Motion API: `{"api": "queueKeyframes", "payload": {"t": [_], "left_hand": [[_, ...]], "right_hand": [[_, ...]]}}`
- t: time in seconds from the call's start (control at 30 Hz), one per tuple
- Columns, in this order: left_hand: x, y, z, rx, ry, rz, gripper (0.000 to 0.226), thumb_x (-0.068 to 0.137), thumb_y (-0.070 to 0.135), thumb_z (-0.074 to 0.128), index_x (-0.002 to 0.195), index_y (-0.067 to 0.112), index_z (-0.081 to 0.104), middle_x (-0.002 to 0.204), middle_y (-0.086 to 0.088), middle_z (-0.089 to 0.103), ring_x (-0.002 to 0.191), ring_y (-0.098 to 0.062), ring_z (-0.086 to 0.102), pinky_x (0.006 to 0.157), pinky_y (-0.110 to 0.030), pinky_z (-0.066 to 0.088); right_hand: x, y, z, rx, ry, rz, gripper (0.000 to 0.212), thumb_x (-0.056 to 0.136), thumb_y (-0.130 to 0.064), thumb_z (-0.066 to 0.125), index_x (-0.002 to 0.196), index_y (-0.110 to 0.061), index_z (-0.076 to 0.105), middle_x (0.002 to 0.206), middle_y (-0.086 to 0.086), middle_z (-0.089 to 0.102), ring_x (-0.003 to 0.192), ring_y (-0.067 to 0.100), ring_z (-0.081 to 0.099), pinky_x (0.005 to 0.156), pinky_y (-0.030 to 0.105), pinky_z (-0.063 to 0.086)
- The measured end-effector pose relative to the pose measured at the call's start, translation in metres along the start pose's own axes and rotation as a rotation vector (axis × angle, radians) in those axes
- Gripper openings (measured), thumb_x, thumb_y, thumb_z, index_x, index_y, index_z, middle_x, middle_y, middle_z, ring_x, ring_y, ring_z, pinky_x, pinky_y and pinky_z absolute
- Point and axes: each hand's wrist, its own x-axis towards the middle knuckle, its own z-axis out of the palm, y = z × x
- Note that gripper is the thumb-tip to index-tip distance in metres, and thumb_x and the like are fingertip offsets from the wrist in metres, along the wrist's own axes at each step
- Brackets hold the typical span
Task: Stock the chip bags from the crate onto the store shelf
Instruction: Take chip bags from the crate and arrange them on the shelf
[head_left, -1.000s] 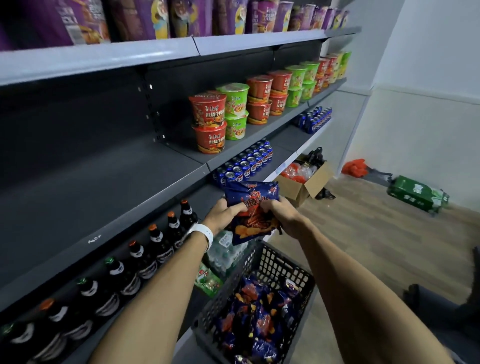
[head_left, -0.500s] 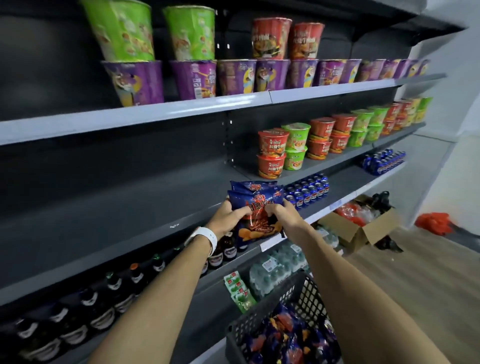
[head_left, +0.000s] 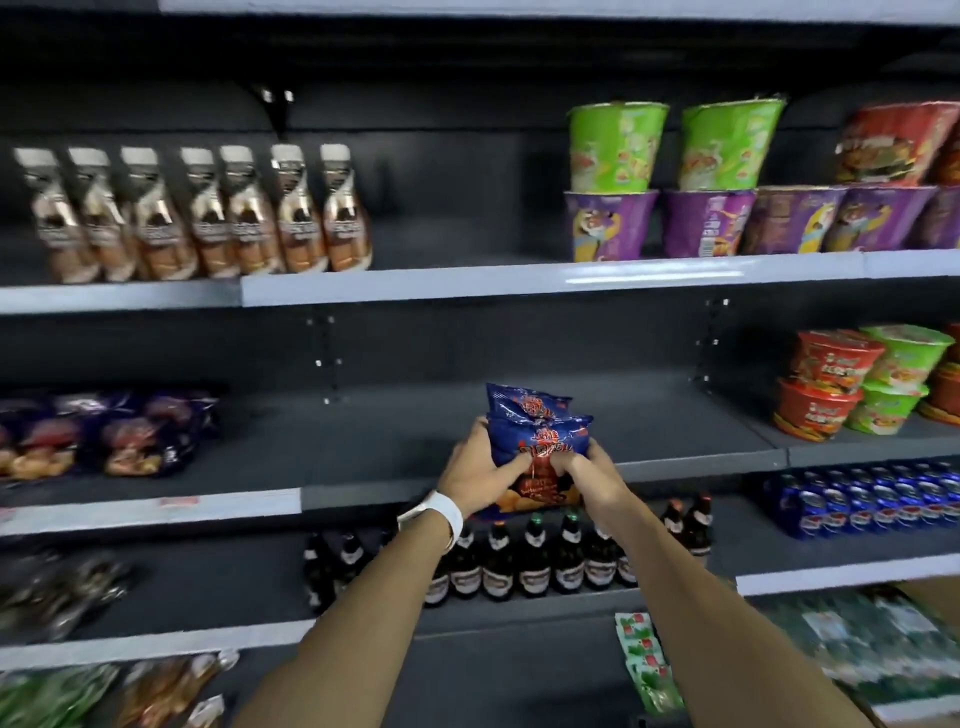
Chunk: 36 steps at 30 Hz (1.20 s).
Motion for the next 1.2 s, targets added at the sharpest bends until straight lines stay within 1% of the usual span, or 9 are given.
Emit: {"api": "queueKeyframes", "payload": {"t": [0.17, 0.33, 0.53, 0.63, 0.77, 0.93, 1.0, 1.1, 1.2], "left_hand": [[-0.024, -0.053, -0.095, 0.017, 0.085, -0.042, 0.046, 0.075, 0.041, 0.074, 0.112, 0.023, 0.053, 0.109, 0.010, 0.066, 0.103, -0.009, 0.062, 0.093, -0.029, 0.049], [-0.052, -0.100, -0.189, 0.034, 0.157, -0.051, 0.043, 0.079, 0.034, 0.074, 0.113, 0.018, 0.054, 0.111, 0.006, 0.066, 0.105, -0.012, 0.062, 0.092, -0.026, 0.047], [-0.083, -0.148, -0.291, 0.040, 0.213, -0.110, 0.044, 0.080, 0.032, 0.074, 0.117, 0.019, 0.053, 0.115, 0.005, 0.065, 0.108, -0.012, 0.059, 0.096, -0.030, 0.047], [-0.094, -0.167, -0.328, 0.027, 0.245, -0.111, 0.046, 0.081, 0.029, 0.074, 0.120, 0.020, 0.052, 0.116, 0.007, 0.064, 0.110, -0.011, 0.058, 0.096, -0.027, 0.045], [-0.102, -0.188, -0.362, 0.014, 0.276, -0.137, 0.039, 0.084, 0.024, 0.073, 0.116, 0.025, 0.050, 0.108, 0.012, 0.060, 0.105, -0.007, 0.055, 0.089, -0.019, 0.038], [-0.097, -0.210, -0.389, -0.004, 0.285, -0.174, 0.035, 0.085, 0.025, 0.072, 0.114, 0.024, 0.050, 0.106, 0.009, 0.059, 0.103, -0.010, 0.055, 0.093, -0.024, 0.041], [-0.091, -0.217, -0.394, -0.021, 0.276, -0.172, 0.040, 0.085, 0.026, 0.072, 0.118, 0.025, 0.051, 0.110, 0.009, 0.061, 0.109, -0.012, 0.057, 0.097, -0.027, 0.043], [-0.079, -0.228, -0.398, -0.057, 0.249, -0.190, 0.047, 0.084, 0.031, 0.072, 0.125, 0.023, 0.052, 0.118, 0.007, 0.063, 0.115, -0.014, 0.058, 0.104, -0.035, 0.045], [-0.063, -0.238, -0.399, -0.123, 0.218, -0.198, 0.070, 0.074, 0.051, 0.073, 0.133, 0.024, 0.047, 0.123, 0.010, 0.063, 0.117, -0.011, 0.057, 0.107, -0.039, 0.044]], "right_hand": [[-0.007, 0.001, 0.107, -0.068, -0.061, 0.055, 0.028, 0.084, -0.002, 0.060, 0.110, -0.014, 0.059, 0.104, 0.007, 0.069, 0.091, 0.018, 0.062, 0.089, 0.035, 0.051], [-0.030, -0.006, 0.213, -0.080, -0.138, 0.049, 0.041, 0.075, -0.011, 0.065, 0.115, -0.014, 0.058, 0.108, 0.007, 0.070, 0.093, 0.018, 0.064, 0.087, 0.035, 0.050], [-0.054, -0.012, 0.328, -0.141, -0.225, 0.007, 0.023, 0.087, -0.005, 0.062, 0.097, -0.025, 0.057, 0.098, -0.001, 0.067, 0.093, 0.015, 0.063, 0.095, 0.036, 0.049], [-0.057, -0.010, 0.371, -0.161, -0.246, 0.004, 0.023, 0.088, -0.009, 0.064, 0.105, -0.021, 0.056, 0.104, 0.001, 0.067, 0.093, 0.014, 0.062, 0.091, 0.033, 0.047], [-0.059, -0.013, 0.413, -0.225, -0.282, -0.012, 0.023, 0.085, -0.013, 0.066, 0.106, -0.021, 0.058, 0.106, 0.003, 0.069, 0.098, 0.018, 0.064, 0.094, 0.037, 0.050], [-0.054, -0.015, 0.446, -0.245, -0.328, -0.049, 0.019, 0.088, -0.006, 0.062, 0.094, -0.023, 0.058, 0.095, -0.003, 0.067, 0.093, 0.017, 0.063, 0.077, 0.028, 0.047], [-0.048, -0.014, 0.452, -0.240, -0.337, -0.054, 0.019, 0.088, -0.006, 0.061, 0.100, -0.020, 0.058, 0.096, -0.003, 0.067, 0.090, 0.013, 0.062, 0.075, 0.027, 0.047], [-0.034, -0.009, 0.459, -0.248, -0.343, -0.057, 0.022, 0.087, -0.007, 0.061, 0.105, -0.019, 0.059, 0.100, -0.001, 0.068, 0.096, 0.016, 0.064, 0.084, 0.031, 0.048], [-0.012, -0.003, 0.463, -0.248, -0.347, -0.038, 0.031, 0.085, -0.009, 0.063, 0.114, -0.017, 0.057, 0.105, 0.003, 0.069, 0.100, 0.019, 0.064, 0.087, 0.034, 0.050]]}}
